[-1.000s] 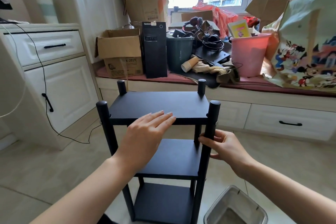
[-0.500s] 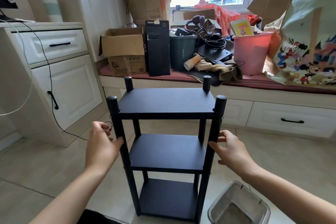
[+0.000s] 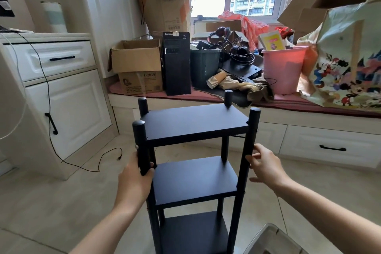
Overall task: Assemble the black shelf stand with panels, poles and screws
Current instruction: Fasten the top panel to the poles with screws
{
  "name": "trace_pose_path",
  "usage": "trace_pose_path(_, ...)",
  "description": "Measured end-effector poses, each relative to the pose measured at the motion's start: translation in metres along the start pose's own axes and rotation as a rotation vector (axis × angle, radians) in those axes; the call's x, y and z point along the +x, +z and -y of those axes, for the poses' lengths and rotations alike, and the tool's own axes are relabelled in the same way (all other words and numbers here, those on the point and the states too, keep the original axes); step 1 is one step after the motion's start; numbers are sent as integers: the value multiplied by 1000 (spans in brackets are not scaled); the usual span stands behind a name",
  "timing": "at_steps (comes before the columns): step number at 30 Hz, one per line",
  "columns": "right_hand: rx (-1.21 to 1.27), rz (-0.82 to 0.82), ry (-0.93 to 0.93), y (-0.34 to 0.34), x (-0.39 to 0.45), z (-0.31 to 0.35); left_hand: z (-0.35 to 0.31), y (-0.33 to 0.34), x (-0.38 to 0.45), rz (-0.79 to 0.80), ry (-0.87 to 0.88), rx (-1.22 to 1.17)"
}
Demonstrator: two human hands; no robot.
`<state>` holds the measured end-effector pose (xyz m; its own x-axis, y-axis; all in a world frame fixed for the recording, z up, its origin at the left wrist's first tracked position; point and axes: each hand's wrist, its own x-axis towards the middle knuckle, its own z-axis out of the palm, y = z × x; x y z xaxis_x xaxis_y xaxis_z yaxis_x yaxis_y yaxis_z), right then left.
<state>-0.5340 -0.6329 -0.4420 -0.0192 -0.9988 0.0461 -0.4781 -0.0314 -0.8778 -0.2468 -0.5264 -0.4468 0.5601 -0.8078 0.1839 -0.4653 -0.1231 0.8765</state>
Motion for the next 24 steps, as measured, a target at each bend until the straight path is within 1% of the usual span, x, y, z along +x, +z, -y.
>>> trace_pose_path(3, -18, -64, -20, -4, 25, -4, -1, 14, -7, 32, 43, -38)
trace_pose_path(9, -1, -150, 8, -6, 70, -15, -11, 42, -14, 73, 107, -79)
trace_pose_path(17, -1, -231, 22, -13, 114, -27, -25, 75, -31, 183, 112, -98)
trace_pose_path(19, 12, -226, 29, -16, 118, -30, -28, 82, -36, 220, 115, -106)
trace_pose_path(24, 11, -123, 29, -19, 100, -32, -36, 88, -42, 294, 127, -116)
